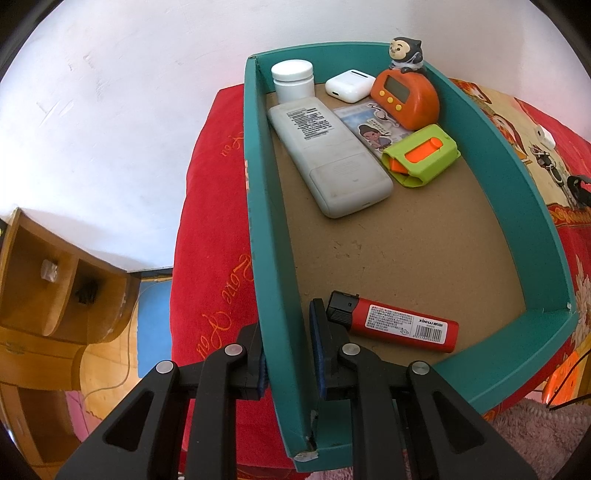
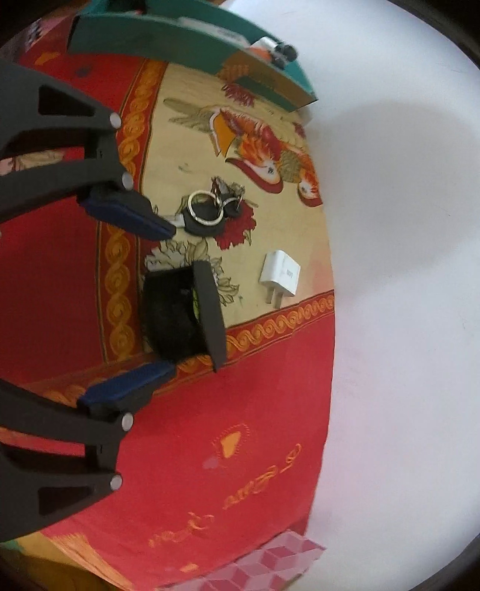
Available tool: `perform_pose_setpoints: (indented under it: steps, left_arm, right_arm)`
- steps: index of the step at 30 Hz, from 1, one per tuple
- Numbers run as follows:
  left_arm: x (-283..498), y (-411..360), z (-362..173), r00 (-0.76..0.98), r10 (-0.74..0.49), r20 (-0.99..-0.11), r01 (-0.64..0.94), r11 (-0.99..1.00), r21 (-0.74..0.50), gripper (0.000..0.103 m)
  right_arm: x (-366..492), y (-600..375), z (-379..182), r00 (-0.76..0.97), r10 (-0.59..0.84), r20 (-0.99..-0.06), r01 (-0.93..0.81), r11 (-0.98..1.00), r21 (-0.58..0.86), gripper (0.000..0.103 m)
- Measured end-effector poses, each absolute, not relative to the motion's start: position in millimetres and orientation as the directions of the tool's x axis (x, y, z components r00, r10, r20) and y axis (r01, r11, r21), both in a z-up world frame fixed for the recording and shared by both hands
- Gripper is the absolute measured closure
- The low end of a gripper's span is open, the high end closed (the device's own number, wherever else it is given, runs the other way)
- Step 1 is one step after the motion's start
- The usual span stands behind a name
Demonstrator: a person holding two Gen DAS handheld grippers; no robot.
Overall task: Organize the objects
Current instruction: 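Carry the black level over the tray with the right tool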
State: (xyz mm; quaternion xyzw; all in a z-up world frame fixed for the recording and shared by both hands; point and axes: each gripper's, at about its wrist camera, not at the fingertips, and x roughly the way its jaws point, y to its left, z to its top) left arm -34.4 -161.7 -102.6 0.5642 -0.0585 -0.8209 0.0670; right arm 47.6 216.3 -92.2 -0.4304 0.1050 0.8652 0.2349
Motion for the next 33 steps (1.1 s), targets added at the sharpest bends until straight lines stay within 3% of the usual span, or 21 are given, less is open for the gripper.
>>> perform_pose_setpoints:
  steps: [4,6,15,18,19,21,33]
  left_arm:
    - [-34,-161,-103,-0.355,-0.176,-0.918,0.045,-0.984,0.171,0.085]
    - [-34,-162,-103,-0.355,-0.176,-0.918,0.045,-0.984,0.171,0.085]
    - [-34,-163,-103,-0.355,-0.174,-0.918,0.046,-0.985,0.169,0.085]
    - [-34,-163,-103,-0.355,-0.175,-0.918,0.046,-0.984,0.169,0.085]
    - [-34,-163,-103,-0.355,-0.175,-0.918,0.046,-0.984,0.169,0.085]
    - [-34,-163,-102,-0.355,-0.174,-0.918,0.046,-0.985,0.169,0.085]
    - [-32,-158,-103,-0.356,-0.171,-0.919,0.054,-0.985,0.163,0.085]
  right_arm:
    - [38,223,-83,-0.519,0.328,-0.789,-0.468,-0.882,-0.059,0.031]
    - [33,226,-74,-0.541,0.303,-0.785,-0.444,-0.895,-0.040,0.025]
    - [-1,244,-91,-0.404,0.197,-0.893,-0.363,-0.931,-0.041,0.024]
    - [-1,242,-98,-0.387,0.198,-0.900,-0.358,-0.932,-0.051,0.027]
    - [1,243,-99,-0.395,0.192,-0.898,-0.368,-0.929,-0.036,0.036]
    - [4,246,-99,-0.403,0.190,-0.895,-0.392,-0.920,-0.018,0.041]
    - [9,221,-53,-0.537,0.151,-0.830,-0.375,-0.924,0.074,0.041]
